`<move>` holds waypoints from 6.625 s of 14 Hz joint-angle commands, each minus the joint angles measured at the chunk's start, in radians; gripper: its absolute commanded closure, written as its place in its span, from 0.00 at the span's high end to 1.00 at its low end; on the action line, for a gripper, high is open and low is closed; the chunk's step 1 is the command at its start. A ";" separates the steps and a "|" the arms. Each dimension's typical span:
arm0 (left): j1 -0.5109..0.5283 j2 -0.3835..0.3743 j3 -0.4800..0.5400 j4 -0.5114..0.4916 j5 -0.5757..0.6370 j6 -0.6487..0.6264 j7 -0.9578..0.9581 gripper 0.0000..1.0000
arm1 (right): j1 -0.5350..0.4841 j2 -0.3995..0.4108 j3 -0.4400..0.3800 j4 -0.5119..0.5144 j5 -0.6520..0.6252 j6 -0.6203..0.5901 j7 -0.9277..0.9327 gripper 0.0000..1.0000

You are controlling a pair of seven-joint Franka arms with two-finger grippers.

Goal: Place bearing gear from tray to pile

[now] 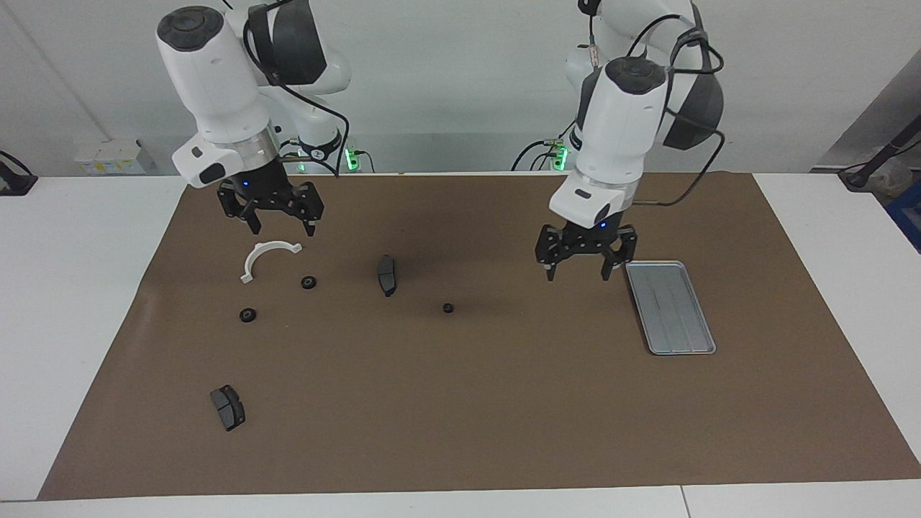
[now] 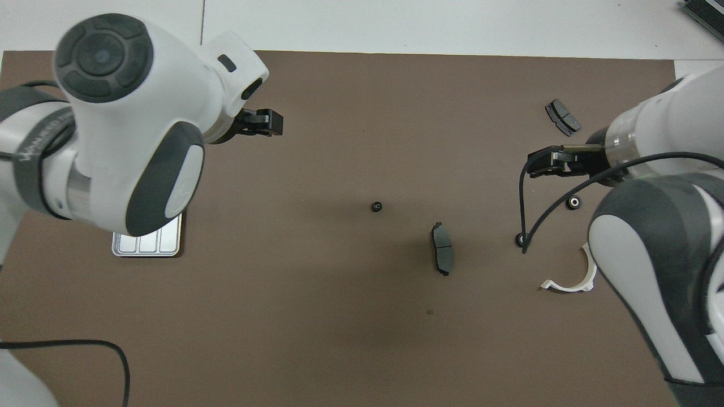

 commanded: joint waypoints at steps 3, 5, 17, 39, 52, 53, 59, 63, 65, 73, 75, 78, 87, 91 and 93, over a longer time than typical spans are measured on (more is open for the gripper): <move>0.123 -0.143 0.016 -0.036 0.013 -0.177 0.334 1.00 | 0.021 0.164 0.098 -0.012 0.004 0.200 0.186 1.00; 0.185 -0.173 0.018 -0.039 -0.024 -0.231 0.439 1.00 | 0.024 0.226 0.149 -0.010 -0.036 0.269 0.267 1.00; 0.516 -0.207 0.021 -0.034 -0.134 -0.300 0.587 1.00 | 0.059 0.579 0.410 0.120 -0.493 0.418 0.801 1.00; 0.380 -0.200 -0.085 -0.045 0.085 -0.237 0.367 1.00 | 0.012 0.484 0.415 0.057 -0.344 0.313 0.596 0.00; 0.444 -0.208 -0.079 -0.120 -0.088 -0.141 0.350 1.00 | 0.021 0.330 -0.116 -0.162 -0.039 0.512 -0.140 0.00; 0.444 -0.208 -0.079 -0.120 -0.088 -0.147 0.350 1.00 | 0.019 0.352 -0.133 -0.151 -0.037 0.529 -0.151 0.00; 0.434 -0.208 -0.077 -0.113 -0.076 -0.228 0.329 1.00 | 0.021 0.409 -0.177 -0.039 0.068 0.527 -0.170 1.00; 0.427 -0.207 -0.083 -0.116 -0.018 -0.220 0.286 1.00 | 0.028 0.283 -0.190 -0.050 0.068 0.413 -0.159 1.00; 0.417 -0.205 -0.083 -0.117 0.007 -0.222 0.283 1.00 | 0.030 0.208 -0.191 -0.050 0.067 0.327 -0.153 1.00; 0.395 -0.205 -0.088 -0.120 0.039 -0.223 0.240 1.00 | -0.036 -0.024 -0.187 -0.035 0.048 0.061 -0.107 1.00; 0.394 -0.207 -0.088 -0.117 0.041 -0.233 0.240 1.00 | -0.073 -0.036 -0.182 0.005 0.038 -0.006 -0.107 1.00; 0.388 -0.205 -0.086 -0.111 0.041 -0.223 0.240 1.00 | -0.135 -0.056 -0.121 0.045 -0.005 -0.092 -0.113 1.00; 0.406 -0.205 -0.077 -0.106 0.015 -0.222 0.238 1.00 | -0.166 -0.058 -0.035 0.059 -0.028 -0.166 -0.108 1.00; 0.444 -0.199 -0.074 -0.109 -0.038 -0.210 0.254 1.00 | -0.162 -0.070 -0.033 0.045 -0.027 -0.166 -0.105 1.00; 0.438 -0.199 -0.074 -0.113 -0.036 -0.208 0.254 1.00 | -0.145 -0.071 -0.033 0.045 -0.030 -0.169 -0.104 1.00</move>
